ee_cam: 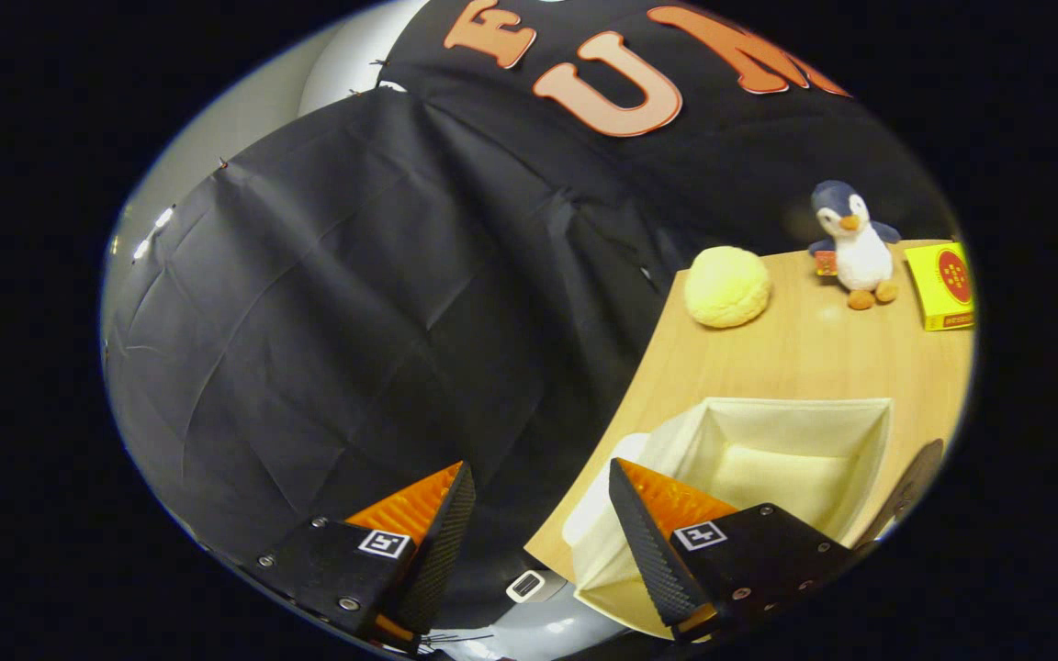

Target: Open the storage box then place both shoes into the box .Put the left shoe in first, then the right shoe, with the right side of both shoes facing outward in a uniform manner.

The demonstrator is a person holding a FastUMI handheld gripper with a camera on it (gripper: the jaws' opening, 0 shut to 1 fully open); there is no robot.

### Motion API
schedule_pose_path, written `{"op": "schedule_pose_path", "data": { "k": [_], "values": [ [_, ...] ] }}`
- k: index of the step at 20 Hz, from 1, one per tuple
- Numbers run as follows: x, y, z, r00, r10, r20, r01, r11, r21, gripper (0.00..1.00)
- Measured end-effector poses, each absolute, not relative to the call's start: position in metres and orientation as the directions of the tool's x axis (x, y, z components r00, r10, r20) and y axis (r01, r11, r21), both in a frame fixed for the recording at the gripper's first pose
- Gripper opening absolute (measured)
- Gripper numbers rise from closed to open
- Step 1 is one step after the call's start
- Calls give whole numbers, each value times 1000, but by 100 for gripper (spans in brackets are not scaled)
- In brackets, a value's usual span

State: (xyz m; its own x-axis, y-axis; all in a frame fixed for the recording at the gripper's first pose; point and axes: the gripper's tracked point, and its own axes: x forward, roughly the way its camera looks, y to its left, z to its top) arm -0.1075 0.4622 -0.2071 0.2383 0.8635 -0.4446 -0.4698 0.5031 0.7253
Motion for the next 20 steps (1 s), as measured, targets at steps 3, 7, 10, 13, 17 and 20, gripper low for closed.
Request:
{"op": "schedule_pose_path", "data": {
  "k": [3, 7, 10, 13, 17, 20],
  "values": [
    [-90, 404, -221, 335, 813, -476, -448, 582, 679, 89],
    [-71, 328, -261, 432, 713, -552, -400, 700, 592, 89],
    [-71, 282, -284, 478, 649, -592, -364, 759, 539, 90],
    [-74, 242, -321, 496, 572, -653, -326, 820, 470, 90],
    [-82, 210, -370, 487, 504, -713, -262, 863, 431, 91],
    [-92, 189, -405, 459, 459, -760, -244, 888, 389, 91]
  ]
}}
